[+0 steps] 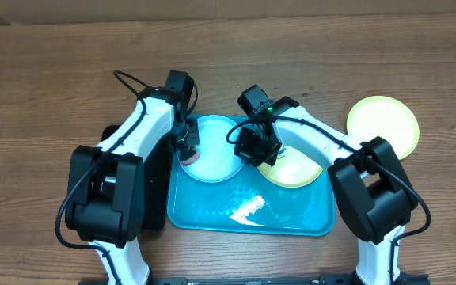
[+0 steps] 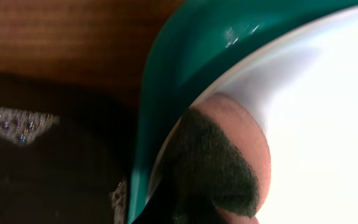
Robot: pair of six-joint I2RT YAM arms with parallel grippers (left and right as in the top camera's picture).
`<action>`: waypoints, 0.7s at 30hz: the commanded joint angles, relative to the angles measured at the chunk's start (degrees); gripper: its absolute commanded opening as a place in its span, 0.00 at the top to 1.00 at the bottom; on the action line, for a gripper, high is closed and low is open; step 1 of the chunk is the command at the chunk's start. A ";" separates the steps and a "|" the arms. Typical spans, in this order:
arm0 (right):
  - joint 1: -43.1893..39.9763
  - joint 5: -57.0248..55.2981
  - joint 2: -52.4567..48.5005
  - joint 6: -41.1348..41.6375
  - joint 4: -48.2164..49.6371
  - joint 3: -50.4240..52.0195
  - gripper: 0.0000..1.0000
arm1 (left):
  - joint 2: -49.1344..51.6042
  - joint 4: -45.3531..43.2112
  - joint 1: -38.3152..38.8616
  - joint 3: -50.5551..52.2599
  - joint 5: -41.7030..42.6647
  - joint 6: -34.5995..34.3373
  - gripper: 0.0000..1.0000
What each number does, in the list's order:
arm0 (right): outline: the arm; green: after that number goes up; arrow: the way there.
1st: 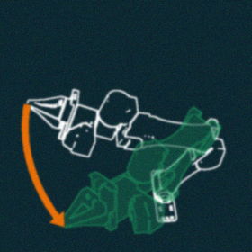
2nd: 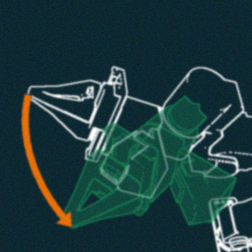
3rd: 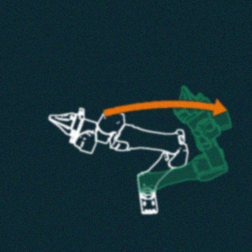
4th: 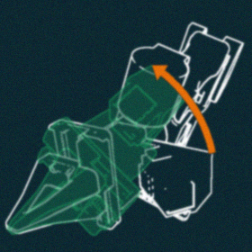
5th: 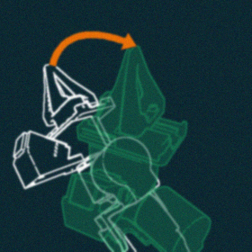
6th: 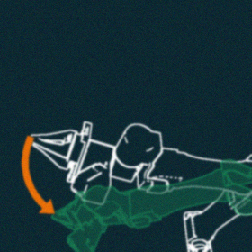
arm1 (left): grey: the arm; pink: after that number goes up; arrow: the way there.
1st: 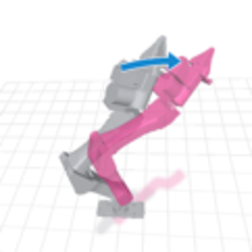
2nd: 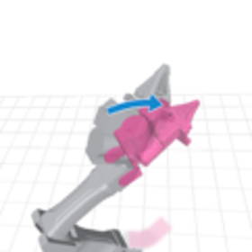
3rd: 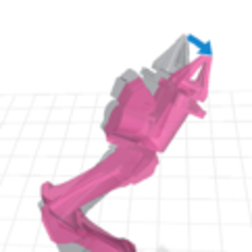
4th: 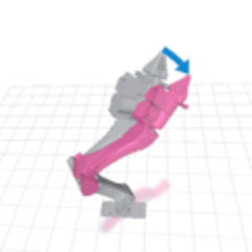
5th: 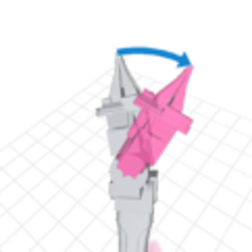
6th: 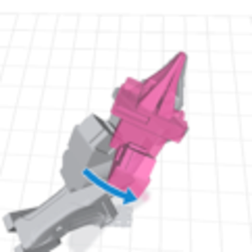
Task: Clean dirty plates on tray and stack at the side
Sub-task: 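Return the sponge to the black tray with the left gripper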
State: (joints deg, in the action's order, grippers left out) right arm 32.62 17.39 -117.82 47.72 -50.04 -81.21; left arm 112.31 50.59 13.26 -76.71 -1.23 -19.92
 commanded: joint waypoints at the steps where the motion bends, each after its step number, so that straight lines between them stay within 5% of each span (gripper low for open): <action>1: -0.57 -1.22 0.02 -0.90 -0.17 -0.11 0.96 | 0.66 -1.90 0.90 -2.45 -0.15 0.87 0.96; 12: -0.57 -1.20 0.02 -1.33 -1.22 -0.11 0.96 | 0.66 -7.32 3.41 -4.81 -0.20 -1.53 0.96; 21: -0.57 -1.29 0.02 -1.79 -1.42 -0.11 0.96 | -3.56 2.03 2.64 -11.89 0.52 -2.45 0.96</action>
State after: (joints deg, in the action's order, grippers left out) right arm 32.60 17.08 -117.82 46.59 -51.46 -81.21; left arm 112.25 50.87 16.36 -83.57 -0.25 -21.12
